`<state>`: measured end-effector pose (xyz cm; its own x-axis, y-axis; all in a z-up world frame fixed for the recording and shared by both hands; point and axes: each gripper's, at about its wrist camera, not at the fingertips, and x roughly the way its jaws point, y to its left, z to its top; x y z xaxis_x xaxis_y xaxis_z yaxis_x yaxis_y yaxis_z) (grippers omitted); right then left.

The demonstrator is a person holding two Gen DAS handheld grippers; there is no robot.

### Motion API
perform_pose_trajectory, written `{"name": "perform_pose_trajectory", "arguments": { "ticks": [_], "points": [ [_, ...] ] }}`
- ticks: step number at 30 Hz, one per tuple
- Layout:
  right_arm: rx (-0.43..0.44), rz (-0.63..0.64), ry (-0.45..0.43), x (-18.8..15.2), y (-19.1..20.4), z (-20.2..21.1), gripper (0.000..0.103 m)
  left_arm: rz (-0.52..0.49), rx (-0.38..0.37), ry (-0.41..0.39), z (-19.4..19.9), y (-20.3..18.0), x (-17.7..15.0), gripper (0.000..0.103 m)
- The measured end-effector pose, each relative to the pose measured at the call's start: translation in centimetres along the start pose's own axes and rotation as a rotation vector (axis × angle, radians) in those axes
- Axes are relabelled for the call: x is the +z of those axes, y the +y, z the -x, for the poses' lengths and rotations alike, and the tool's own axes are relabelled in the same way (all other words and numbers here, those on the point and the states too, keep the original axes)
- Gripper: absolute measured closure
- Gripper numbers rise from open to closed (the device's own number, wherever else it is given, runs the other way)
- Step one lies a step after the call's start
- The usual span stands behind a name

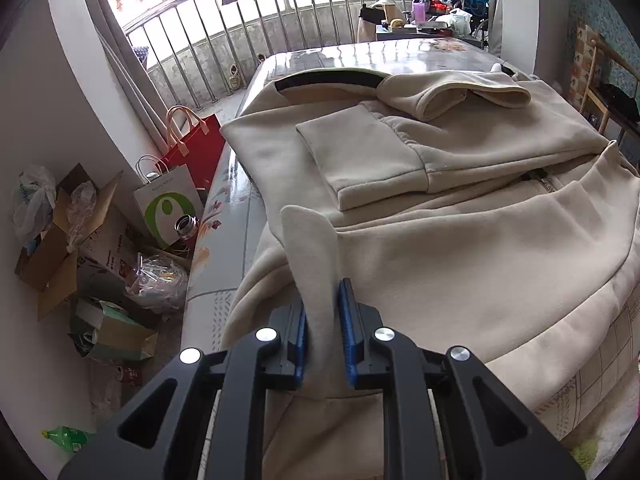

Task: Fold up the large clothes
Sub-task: 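Grasp the side edge with the left tool while the right tool grasps it too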

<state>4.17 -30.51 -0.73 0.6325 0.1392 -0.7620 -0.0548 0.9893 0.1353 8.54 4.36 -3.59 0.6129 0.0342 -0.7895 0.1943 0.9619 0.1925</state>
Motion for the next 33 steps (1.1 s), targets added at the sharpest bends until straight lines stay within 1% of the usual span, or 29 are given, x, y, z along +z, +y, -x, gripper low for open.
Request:
{"name": "perform_pose_trajectory", "arguments": {
  "ticks": [3, 7, 11, 14, 17, 20, 21, 22, 23, 26, 29, 32, 33],
  "points": [
    [-0.021, -0.035, 0.028, 0.8, -2.5, -1.0, 0.047, -0.003, 0.017, 0.002, 0.0, -0.2, 0.0, 0.088],
    [-0.018, -0.053, 0.1, 0.7, -4.4, -3.1, 0.049, 0.001, 0.021, 0.009, 0.0, -0.3, 0.0, 0.088],
    [0.047, -0.087, 0.177, 0.4, -5.9, -4.6, 0.049, -0.002, 0.019, 0.021, 0.0, -0.3, 0.2, 0.088],
    [0.094, -0.092, 0.214, 0.8, -6.5, -4.8, 0.049, -0.005, 0.019, 0.027, -0.1, -0.3, 0.4, 0.088],
    [0.116, -0.087, 0.231, 1.4, -6.6, -5.4, 0.049, -0.004, 0.024, 0.029, -0.1, -0.4, 0.4, 0.088],
    [0.091, -0.041, 0.243, 1.7, -6.0, -5.8, 0.05, 0.0, 0.033, 0.036, -0.2, -0.5, 0.5, 0.088],
    [0.074, -0.017, 0.25, 1.7, -5.7, -5.8, 0.052, -0.001, 0.038, 0.038, -0.1, -0.7, 0.5, 0.088],
    [0.055, 0.009, 0.258, 1.7, -5.2, -5.8, 0.061, -0.003, 0.042, 0.04, -0.1, -0.7, 0.5, 0.088],
    [0.034, 0.031, 0.264, 1.6, -4.9, -5.7, 0.064, -0.003, 0.045, 0.042, -0.1, -0.8, 0.5, 0.088],
    [0.033, 0.057, 0.278, 1.8, -4.7, -5.1, 0.07, 0.003, 0.046, 0.055, -0.2, -0.8, 0.7, 0.088],
    [0.043, 0.049, 0.288, 2.2, -5.1, -5.0, 0.071, 0.021, 0.033, 0.067, -0.3, -0.5, 0.9, 0.088],
    [0.035, 0.04, 0.31, 2.2, -5.3, -6.0, 0.071, 0.039, 0.024, 0.071, -0.3, -0.3, 0.9, 0.088],
    [0.03, 0.045, 0.304, 2.2, -5.2, -6.0, 0.071, 0.043, 0.022, 0.072, -0.3, -0.2, 0.9, 0.088]
  ]
}}
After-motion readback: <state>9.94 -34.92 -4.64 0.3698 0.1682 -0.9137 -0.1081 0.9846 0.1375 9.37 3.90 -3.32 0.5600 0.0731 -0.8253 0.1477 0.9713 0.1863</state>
